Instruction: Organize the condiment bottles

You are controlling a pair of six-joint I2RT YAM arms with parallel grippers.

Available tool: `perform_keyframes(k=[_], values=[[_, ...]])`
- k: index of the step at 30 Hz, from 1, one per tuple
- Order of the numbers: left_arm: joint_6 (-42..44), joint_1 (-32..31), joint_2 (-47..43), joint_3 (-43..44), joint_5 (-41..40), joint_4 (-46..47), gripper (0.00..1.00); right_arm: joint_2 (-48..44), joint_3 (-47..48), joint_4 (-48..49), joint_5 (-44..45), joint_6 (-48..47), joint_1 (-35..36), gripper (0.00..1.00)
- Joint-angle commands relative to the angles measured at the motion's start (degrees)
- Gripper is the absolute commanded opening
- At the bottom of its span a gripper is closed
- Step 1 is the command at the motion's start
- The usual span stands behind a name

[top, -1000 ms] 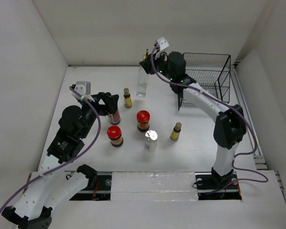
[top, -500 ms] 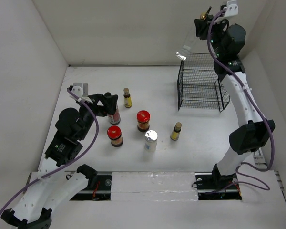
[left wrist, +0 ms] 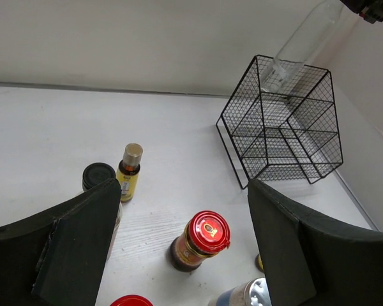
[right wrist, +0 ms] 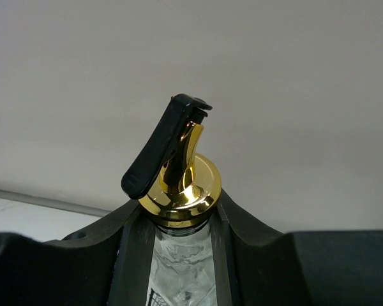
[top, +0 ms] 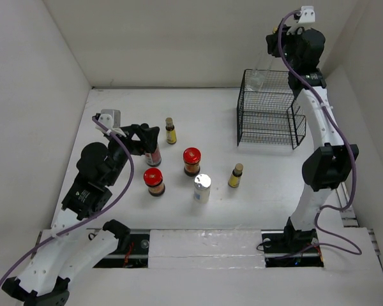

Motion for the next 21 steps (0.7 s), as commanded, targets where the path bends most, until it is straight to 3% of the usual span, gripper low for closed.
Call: perform_keyframes(k=[1,15,21], values=[[0.2,0.2,-0.1,-0.5,0.1,2.6,0.76,-3.2,2.4,6.5,-1.1,1.6,-0.8,0.07],[0.3,0.2,-0.7,-0.5,0.8,2.6,0.76,-0.9,-8.7,7.2,-0.9,-1.0,-1.3,0.07],[0.3,0.2,-0.7,-0.5,1.3,2.6,0.76,0.3,-12.1,7.2,7.2,-4.1,1.7,0.07]])
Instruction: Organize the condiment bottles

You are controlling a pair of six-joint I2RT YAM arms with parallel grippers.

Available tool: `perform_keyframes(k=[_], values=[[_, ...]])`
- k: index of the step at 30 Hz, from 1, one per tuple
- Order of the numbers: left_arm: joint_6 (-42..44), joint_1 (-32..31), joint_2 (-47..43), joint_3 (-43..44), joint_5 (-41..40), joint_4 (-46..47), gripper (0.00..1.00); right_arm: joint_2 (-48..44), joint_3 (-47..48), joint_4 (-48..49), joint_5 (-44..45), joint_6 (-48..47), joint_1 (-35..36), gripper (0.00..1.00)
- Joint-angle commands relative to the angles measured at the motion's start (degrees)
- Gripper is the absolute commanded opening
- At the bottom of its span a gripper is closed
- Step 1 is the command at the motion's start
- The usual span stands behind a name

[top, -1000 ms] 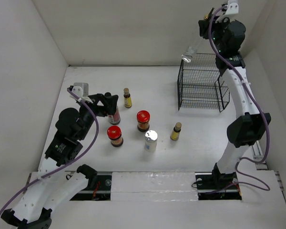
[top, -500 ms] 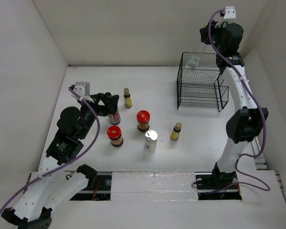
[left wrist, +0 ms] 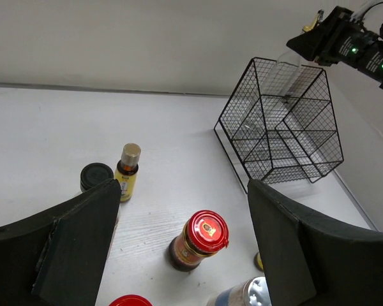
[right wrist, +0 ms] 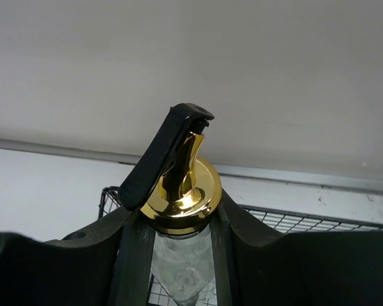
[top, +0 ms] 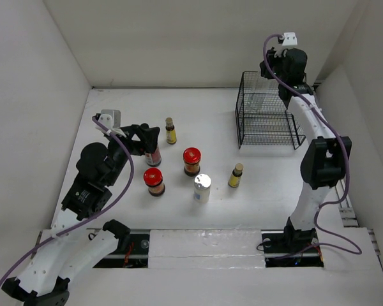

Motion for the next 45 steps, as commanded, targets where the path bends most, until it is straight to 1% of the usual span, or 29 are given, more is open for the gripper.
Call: perform_keyframes(k=[1,4,5,7,10,12,13,15,16,19,20,23,25,28,29,30,31,32,33,34,35,36,37,38,39,40,41,44,45], values=[[0.2,0.2,-0.6,-0.5,0.9,2.6,0.76,-1.6,-0.9,6.3,7.3,-2.6,2.6,0.07],[0.2,0.2,-0.6,-0.5,0.9,2.6,0.76,-1.6,-3.5,6.3,17.9,-3.1,5.9,0.06],[0.2,0.2,-0.6,-0.5,0.9,2.6,0.76,-1.6,-4.0,6.3,23.7,-3.1,6.8,0.04],[0.2,0.2,-0.6,-0.5,0.9,2.6,0.76,-2.1,-5.4,6.3,29.3,-3.1,9.2,0.02],[0.2,0.2,-0.6,-0.5,0.9,2.6,0.76,-2.1,-6.2,6.3,35.8,-1.6,11.3,0.03],[0.2,0.2,-0.6,-0.5,0.9,2.6,0.76,-2.1,-6.9,6.3,36.3,0.2,11.3,0.11],[0.2,0.2,-0.6,-0.5,0.9,2.6,0.76,-2.1,-7.5,6.3,36.3,0.8,11.3,0.24],[0.2,0.2,-0.6,-0.5,0.9,2.6,0.76,-2.1,-8.1,6.3,36.3,1.7,11.3,0.39],[0.2,0.2,-0.6,-0.5,0.9,2.6,0.76,-2.1,-8.1,6.3,36.3,2.2,11.3,0.52],[0.2,0.2,-0.6,-0.5,1.4,2.6,0.76,-4.2,-8.1,6.3,35.8,2.2,11.3,0.72],[0.2,0.2,-0.6,-0.5,1.4,2.6,0.77,-4.9,-8.1,6.3,35.8,2.2,11.3,0.81],[0.2,0.2,-0.6,-0.5,1.4,2.6,0.77,-9.6,-7.6,5.8,33.8,1.7,10.1,0.90],[-0.3,0.2,-1.1,-0.5,0.8,2.6,0.77,-12.1,-8.3,5.8,31.6,1.0,10.1,0.91],[-0.8,0.2,-1.7,-0.5,-2.0,2.6,0.76,-16.0,-9.6,5.8,22.4,-1.8,10.9,0.91],[-0.8,0.2,-1.7,-0.5,-2.8,2.0,0.76,-16.7,-9.7,5.8,15.7,-2.7,11.5,0.90],[-1.5,0.2,-1.7,-0.5,-4.9,2.0,0.76,-17.2,-10.4,5.8,11.7,-4.0,13.3,0.85],[-2.2,0.2,-2.2,-0.5,-6.4,1.5,0.72,-17.8,-11.3,5.8,7.7,-5.0,14.3,0.77],[-2.8,0.2,-2.2,-0.5,-9.7,1.5,0.70,-17.8,-11.8,5.8,0.2,-6.9,15.6,0.63],[-2.8,0.2,-2.7,-0.5,-11.3,0.6,0.68,-17.8,-12.4,5.8,-3.6,-7.6,18.4,0.47],[-3.5,0.2,-2.7,-0.5,-12.8,-0.1,0.66,-17.8,-12.4,5.3,-7.3,-8.4,19.9,0.18],[-4.4,0.2,-3.3,-0.5,-14.1,-0.1,0.64,-16.4,-13.1,5.2,-10.2,-9.2,21.6,0.10],[-4.4,0.2,-3.3,-0.5,-15.5,-0.1,0.64,-15.7,-13.1,5.2,-12.2,-9.7,23.4,0.06],[-5.1,0.2,-3.8,-0.5,-17.8,-0.1,0.64,-14.9,-13.6,5.2,-15.5,-10.5,27.0,0.09],[-5.1,0.2,-3.8,-0.5,-18.7,-0.8,0.64,-13.3,-13.6,5.2,-16.6,-11.0,28.6,0.16],[-5.7,0.2,-3.8,0.0,-19.5,-1.5,0.65,-12.5,-13.6,5.2,-17.4,-11.6,30.2,0.27],[-6.5,0.2,-3.8,0.0,-21.1,-1.5,0.65,-11.6,-13.6,5.2,-19.6,-11.6,31.6,0.41],[-6.5,0.2,-4.4,0.0,-21.1,-2.1,0.67,-10.7,-13.6,5.2,-20.7,-12.3,34.2,0.64],[-6.5,0.2,-5.5,0.0,-22.3,-1.6,0.68,-6.6,-12.1,5.2,-23.2,-12.9,38.5,0.84],[-7.1,0.2,-5.5,0.0,-22.9,-1.6,0.68,-4.4,-10.9,5.2,-23.3,-12.9,39.5,0.85]])
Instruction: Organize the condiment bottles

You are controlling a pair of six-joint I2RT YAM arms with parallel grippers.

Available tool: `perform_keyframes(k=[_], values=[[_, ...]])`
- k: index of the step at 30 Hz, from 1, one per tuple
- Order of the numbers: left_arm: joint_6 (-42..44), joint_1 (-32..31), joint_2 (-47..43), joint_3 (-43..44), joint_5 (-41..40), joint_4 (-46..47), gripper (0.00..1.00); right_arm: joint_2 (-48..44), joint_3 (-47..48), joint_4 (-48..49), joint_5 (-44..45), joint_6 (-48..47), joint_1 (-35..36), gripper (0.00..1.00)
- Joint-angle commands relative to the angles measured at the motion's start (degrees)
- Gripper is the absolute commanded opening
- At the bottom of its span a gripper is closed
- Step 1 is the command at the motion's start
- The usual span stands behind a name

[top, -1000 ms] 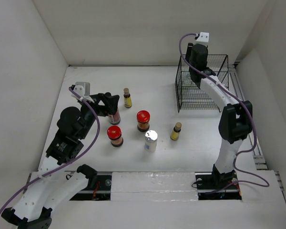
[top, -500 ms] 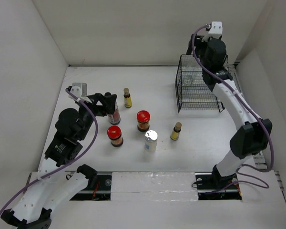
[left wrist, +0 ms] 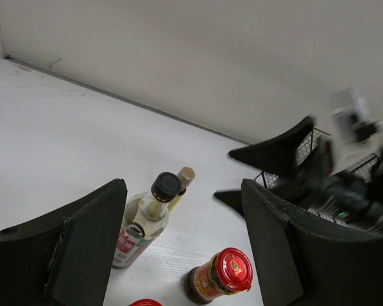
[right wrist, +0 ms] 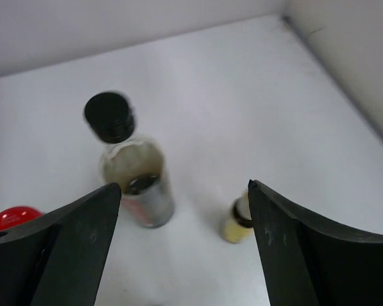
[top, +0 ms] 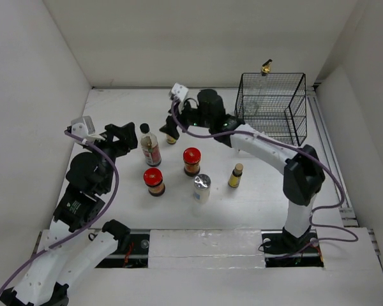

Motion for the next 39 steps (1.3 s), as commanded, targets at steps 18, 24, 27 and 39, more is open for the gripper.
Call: perform_keyframes(k=[18,24,27,39], values=[[-0.4,0.2,-3.0,-0.6,-1.6,2.4,0.70,19.1,15.3,8.0,-3.5,2.6,8.2,0.81],[-0.4,0.2,-3.5,-0.6,-1.1,2.4,0.70,18.4,12.5,16.0,-2.9,7.1,8.2,0.27],[-0.4,0.2,-3.5,-0.6,-1.1,2.4,0.70,15.1,10.9,23.1,-1.4,10.2,8.2,0.15],[-0.4,0.2,-3.5,-1.2,-0.6,2.4,0.70,-1.9,9.0,37.0,1.6,27.3,-1.3,0.04]])
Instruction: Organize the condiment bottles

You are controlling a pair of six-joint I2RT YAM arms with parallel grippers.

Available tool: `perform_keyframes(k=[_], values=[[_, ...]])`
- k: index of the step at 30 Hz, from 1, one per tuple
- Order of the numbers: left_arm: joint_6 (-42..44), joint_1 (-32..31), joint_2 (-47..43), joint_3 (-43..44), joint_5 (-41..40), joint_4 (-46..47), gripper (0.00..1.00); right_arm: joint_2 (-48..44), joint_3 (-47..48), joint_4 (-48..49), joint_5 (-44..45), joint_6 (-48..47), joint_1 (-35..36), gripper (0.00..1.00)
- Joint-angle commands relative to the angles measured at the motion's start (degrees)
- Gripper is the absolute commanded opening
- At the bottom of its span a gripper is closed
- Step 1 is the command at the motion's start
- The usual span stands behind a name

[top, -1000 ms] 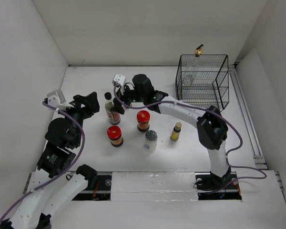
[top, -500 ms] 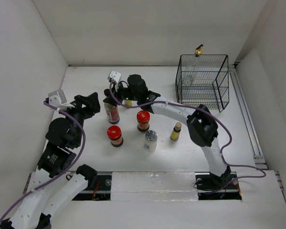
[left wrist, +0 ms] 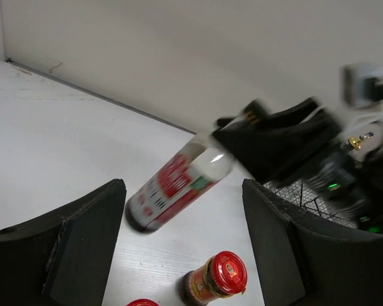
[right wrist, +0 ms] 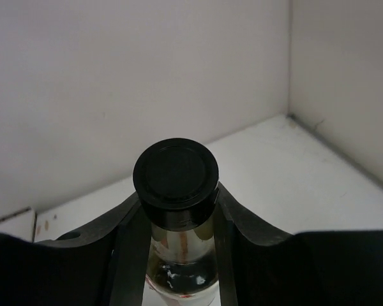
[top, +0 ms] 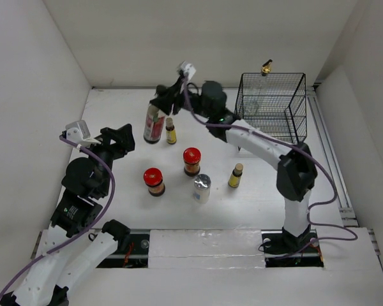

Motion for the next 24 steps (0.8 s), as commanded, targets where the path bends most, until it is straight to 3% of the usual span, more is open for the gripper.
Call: perform_keyframes(k=[1,6,11,20,24], values=[[0.7,0.2,-0.6,-0.3,0.8,2.5,0.70,-13.0,0.8,19.6,-0.1,9.5,-6.0,0.04],[0.7,0.2,-0.6,-0.3,2.2,2.5,0.70,-21.9,-7.1,17.7,0.8,11.6,-15.9,0.01],[0.7,0.2,0.0,-0.3,2.8,2.5,0.70,-28.5,-7.0,4.6,4.8,8.0,-25.2,0.00],[0.7,0.2,0.0,-0.3,2.8,3.0,0.70,-30.6,-1.9,-8.7,8.8,3.1,-42.2,0.00],[0.7,0.2,0.6,-0.3,2.8,3.0,0.70,-26.0,2.4,-11.1,8.0,2.5,-47.4,0.00]])
